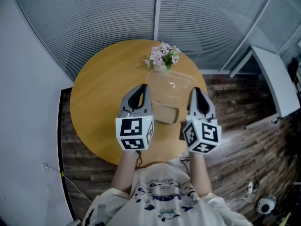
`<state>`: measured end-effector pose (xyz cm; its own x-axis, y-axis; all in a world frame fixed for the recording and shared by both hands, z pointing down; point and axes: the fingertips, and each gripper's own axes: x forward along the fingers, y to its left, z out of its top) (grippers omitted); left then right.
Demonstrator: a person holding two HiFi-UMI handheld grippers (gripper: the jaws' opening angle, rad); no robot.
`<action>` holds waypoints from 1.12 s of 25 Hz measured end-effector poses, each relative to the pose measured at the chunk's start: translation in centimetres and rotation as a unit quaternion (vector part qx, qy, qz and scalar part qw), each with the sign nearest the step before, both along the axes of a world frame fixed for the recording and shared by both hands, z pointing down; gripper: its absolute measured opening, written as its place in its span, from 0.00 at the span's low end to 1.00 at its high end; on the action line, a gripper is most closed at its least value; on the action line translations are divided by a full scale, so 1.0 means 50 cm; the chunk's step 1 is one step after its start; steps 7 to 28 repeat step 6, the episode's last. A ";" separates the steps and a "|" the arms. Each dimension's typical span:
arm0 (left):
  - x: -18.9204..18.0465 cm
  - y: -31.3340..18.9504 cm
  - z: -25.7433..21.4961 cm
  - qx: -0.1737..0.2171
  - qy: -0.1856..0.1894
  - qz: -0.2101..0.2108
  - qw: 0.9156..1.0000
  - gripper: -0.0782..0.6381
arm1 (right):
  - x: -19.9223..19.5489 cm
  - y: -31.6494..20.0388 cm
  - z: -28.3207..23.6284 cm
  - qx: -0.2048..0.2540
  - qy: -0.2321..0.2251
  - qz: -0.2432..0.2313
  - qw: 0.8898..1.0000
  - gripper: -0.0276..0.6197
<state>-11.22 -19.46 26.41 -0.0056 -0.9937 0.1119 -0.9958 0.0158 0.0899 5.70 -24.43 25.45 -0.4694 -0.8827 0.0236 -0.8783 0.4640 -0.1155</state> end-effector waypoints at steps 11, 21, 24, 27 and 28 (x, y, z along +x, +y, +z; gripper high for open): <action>-0.009 -0.002 0.003 -0.002 0.002 0.001 1.000 0.14 | -0.009 -0.003 -0.001 0.003 0.003 0.000 1.000 0.07; -0.009 -0.002 0.003 -0.002 0.002 0.001 1.000 0.14 | -0.009 -0.003 -0.001 0.003 0.003 0.000 1.000 0.07; -0.009 -0.002 0.003 -0.002 0.002 0.001 1.000 0.14 | -0.009 -0.003 -0.001 0.003 0.003 0.000 1.000 0.07; -0.009 -0.002 0.003 -0.002 0.002 0.001 1.000 0.14 | -0.009 -0.003 -0.001 0.003 0.003 0.000 1.000 0.07; -0.009 -0.002 0.003 -0.002 0.002 0.001 1.000 0.14 | -0.009 -0.003 -0.001 0.003 0.003 0.000 1.000 0.07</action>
